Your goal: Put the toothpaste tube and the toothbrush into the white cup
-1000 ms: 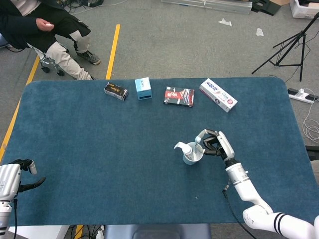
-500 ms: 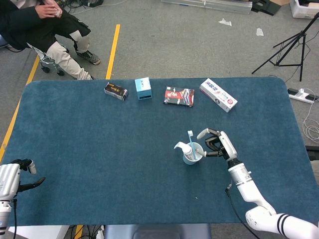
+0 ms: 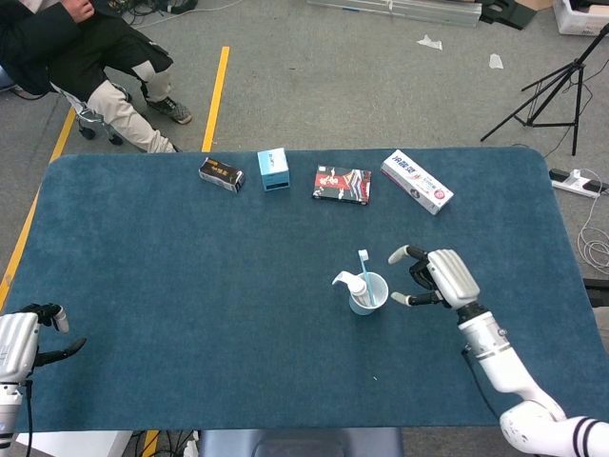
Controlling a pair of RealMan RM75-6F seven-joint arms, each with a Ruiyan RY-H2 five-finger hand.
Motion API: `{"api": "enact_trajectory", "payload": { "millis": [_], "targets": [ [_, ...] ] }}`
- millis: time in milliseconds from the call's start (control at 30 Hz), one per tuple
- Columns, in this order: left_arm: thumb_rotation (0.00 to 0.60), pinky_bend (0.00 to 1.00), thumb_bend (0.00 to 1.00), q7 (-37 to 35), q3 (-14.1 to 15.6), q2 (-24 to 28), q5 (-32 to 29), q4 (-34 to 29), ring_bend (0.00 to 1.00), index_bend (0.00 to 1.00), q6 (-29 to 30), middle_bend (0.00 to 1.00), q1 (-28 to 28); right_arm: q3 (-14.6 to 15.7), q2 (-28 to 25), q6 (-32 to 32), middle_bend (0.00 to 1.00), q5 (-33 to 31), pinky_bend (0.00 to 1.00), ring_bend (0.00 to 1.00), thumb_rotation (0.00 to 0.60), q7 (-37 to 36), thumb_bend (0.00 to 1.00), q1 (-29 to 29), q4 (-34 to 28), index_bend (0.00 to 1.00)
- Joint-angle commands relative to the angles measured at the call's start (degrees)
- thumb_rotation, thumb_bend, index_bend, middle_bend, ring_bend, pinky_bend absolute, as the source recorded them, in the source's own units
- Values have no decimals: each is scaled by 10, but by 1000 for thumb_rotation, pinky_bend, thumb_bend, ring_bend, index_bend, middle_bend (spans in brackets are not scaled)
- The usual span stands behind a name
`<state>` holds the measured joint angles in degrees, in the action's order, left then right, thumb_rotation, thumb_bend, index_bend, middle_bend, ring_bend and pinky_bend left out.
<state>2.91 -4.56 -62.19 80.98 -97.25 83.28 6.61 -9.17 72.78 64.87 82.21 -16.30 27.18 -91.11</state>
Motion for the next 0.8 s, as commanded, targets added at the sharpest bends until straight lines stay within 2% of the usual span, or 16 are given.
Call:
{"api": "enact_trajectory", "payload": {
  "millis": [33, 200, 367, 500, 567, 633, 800],
  "targets": [
    [600, 632, 42, 2, 0, -1, 0, 1, 534, 662, 0, 621, 0, 26, -124, -57, 1000, -54, 1000, 934, 600, 174, 30, -1, -111, 438],
    [600, 632, 43, 6, -4, -1, -4, 2, 534, 662, 0, 621, 2, 51, -171, -23, 969, -55, 1000, 857, 600, 315, 31, -22, -144, 437],
    [600, 632, 42, 8, -8, -1, -7, 4, 534, 662, 1, 621, 4, 69, -198, 13, 831, -54, 977, 750, 600, 386, 30, -48, -167, 438],
    [600, 632, 43, 10, -10, -1, -7, 6, 534, 662, 1, 621, 6, 85, -199, 68, 716, -53, 821, 642, 600, 491, 32, -78, -164, 438],
    [600, 632, 43, 10, -10, -1, -8, 8, 534, 662, -1, 621, 6, 91, -189, 92, 655, -54, 701, 573, 600, 521, 32, -95, -159, 436],
    [600, 632, 43, 9, -9, 2, -10, 7, 534, 660, -5, 621, 7, 94, -178, 111, 611, -55, 633, 520, 600, 537, 34, -107, -151, 431],
    [600, 632, 42, 10, -10, 9, -22, 3, 534, 657, -16, 621, 9, 95, -146, 150, 518, -57, 577, 428, 600, 544, 35, -135, -130, 423]
  ]
}}
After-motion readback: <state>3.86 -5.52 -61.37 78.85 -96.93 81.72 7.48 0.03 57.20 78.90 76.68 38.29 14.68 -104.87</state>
